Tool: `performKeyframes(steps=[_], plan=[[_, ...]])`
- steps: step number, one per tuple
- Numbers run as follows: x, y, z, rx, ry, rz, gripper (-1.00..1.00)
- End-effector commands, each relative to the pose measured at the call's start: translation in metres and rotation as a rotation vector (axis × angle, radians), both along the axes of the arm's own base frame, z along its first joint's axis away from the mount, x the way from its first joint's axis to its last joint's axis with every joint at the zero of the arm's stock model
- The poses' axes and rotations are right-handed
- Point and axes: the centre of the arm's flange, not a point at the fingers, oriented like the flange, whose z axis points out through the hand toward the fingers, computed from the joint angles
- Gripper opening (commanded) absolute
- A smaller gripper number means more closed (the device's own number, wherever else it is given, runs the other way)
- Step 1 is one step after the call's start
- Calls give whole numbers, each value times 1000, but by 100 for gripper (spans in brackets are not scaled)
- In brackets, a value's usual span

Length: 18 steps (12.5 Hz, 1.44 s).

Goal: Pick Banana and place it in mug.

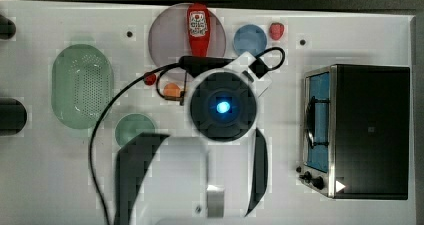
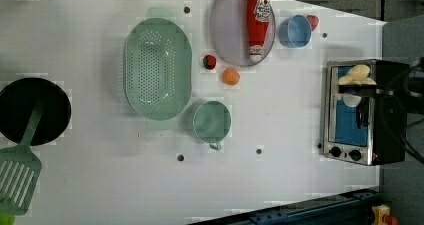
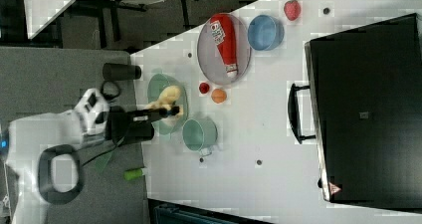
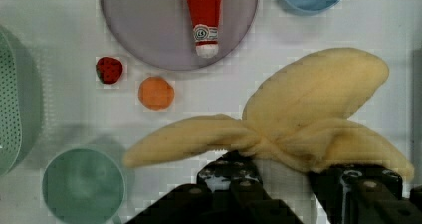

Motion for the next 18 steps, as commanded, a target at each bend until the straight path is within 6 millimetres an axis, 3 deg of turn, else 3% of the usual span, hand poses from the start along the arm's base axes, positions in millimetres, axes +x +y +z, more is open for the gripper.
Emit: performKeyframes(steps=[1,4,8,11,15,18], plan=[[-8,55,13,10,56,-75,-30],[-26,137,12,-1,68,-208,-30],[-48,209,-24,-23,125,-299,-30],[-52,231,-76,-11,154,-348,-30],[-51,233,-143,44,131,-344,-30],[-53,229,-168,52,142,-351,-30]])
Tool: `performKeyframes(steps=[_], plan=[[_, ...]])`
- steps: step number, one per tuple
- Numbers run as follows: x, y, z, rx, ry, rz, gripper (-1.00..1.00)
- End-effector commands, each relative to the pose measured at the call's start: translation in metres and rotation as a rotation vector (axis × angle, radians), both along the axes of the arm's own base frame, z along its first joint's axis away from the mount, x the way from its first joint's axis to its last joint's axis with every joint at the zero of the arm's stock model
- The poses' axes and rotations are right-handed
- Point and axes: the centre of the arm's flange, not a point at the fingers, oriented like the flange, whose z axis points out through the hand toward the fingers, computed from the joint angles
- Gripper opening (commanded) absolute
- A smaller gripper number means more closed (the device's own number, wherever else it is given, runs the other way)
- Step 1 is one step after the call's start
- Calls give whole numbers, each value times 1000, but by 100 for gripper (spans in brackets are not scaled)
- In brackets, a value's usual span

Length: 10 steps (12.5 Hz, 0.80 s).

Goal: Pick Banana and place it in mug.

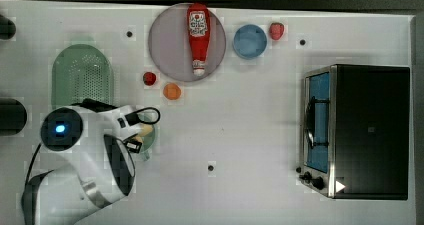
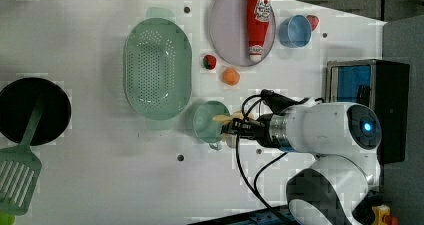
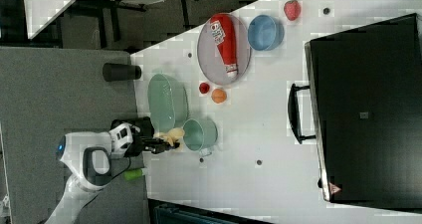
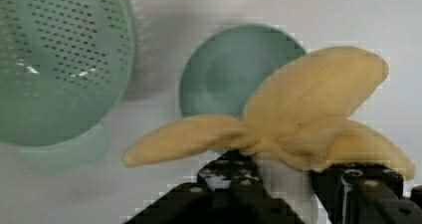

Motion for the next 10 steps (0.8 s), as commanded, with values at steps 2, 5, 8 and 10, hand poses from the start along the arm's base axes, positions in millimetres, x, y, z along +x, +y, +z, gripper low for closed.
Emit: performKeyframes(steps=[2,5,8,10], plan=[[9,-6,4,20,-57,-93,1],[12,-5,9,38,-93,-95,68],[21,-7,24,53,-133,-108,100],[38,-23,55,60,-188,-170,100]])
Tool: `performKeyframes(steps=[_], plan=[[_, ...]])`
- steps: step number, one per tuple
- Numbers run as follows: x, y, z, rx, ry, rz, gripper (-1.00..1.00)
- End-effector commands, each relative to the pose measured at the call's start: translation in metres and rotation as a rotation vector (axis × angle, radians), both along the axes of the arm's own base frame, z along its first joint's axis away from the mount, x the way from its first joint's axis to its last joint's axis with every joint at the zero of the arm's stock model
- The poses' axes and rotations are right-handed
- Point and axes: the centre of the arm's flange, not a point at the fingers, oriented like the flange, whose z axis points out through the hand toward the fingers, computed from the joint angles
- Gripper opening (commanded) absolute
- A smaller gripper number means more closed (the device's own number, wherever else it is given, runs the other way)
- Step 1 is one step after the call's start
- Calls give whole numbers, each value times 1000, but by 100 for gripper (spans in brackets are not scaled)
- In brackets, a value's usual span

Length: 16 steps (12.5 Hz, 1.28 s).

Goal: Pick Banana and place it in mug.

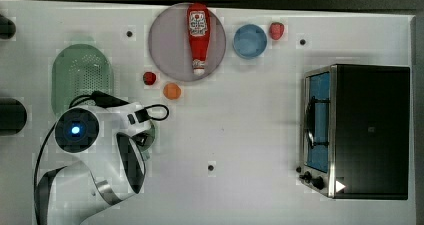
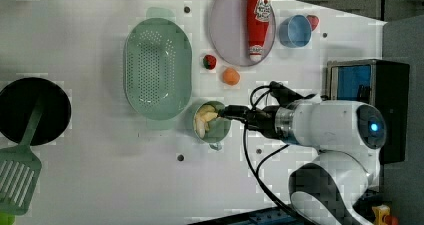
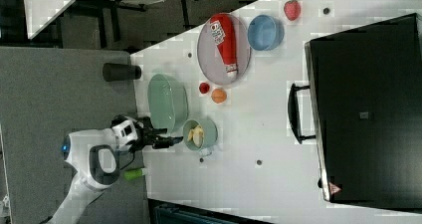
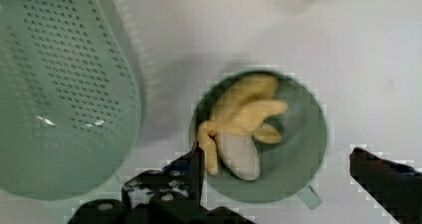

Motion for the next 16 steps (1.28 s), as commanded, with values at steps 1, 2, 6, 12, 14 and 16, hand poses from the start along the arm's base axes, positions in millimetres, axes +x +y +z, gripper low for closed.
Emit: performKeyframes(steps=[1,2,6,12,14,16], plan=[[32,-24,72,27,-112,-138,100],[41,-40,98,22,-128,-171,100],[56,-135,216,-20,-92,-341,100],[44,-253,309,-62,-15,-532,100],[40,-266,318,-63,-1,-556,100],[43,-269,319,-58,-23,-561,100]])
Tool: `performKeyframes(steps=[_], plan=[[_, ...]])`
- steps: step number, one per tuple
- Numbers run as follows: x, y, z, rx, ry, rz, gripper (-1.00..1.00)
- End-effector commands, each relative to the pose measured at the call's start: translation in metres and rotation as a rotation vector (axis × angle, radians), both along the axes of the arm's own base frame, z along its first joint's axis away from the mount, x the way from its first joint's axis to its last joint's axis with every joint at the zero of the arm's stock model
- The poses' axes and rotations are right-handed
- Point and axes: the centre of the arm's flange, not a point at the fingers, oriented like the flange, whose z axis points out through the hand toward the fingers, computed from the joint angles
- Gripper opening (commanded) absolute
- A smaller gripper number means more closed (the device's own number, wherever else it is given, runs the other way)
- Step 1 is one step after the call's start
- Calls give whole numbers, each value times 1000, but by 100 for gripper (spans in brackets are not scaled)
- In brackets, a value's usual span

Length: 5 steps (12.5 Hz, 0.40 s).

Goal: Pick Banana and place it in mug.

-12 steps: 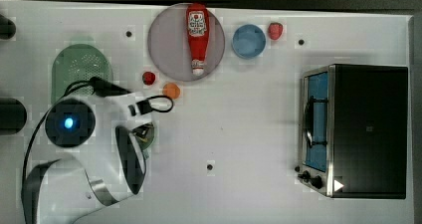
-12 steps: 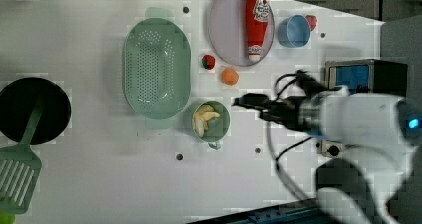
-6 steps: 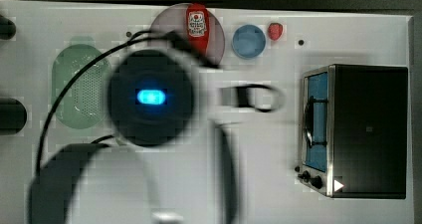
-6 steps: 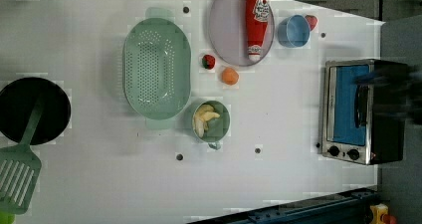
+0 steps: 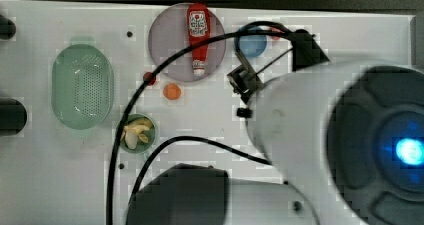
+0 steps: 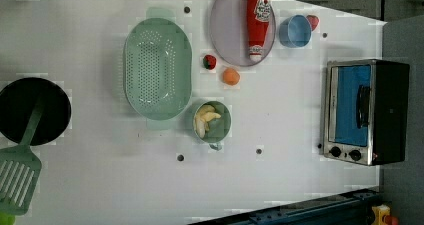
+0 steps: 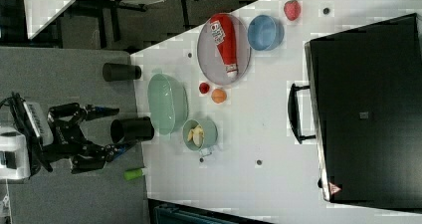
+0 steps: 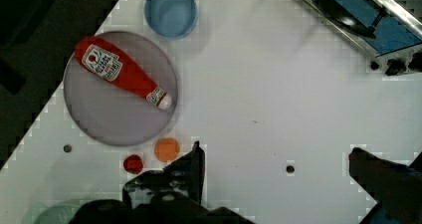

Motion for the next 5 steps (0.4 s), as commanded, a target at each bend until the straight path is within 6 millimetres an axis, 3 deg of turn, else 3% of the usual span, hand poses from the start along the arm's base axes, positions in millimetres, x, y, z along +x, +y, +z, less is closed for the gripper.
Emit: performKeyframes(steps=[1,5], plan=[[16,26,-32,-8,61,9,100],[18,26,-39,-8,74,9,100]])
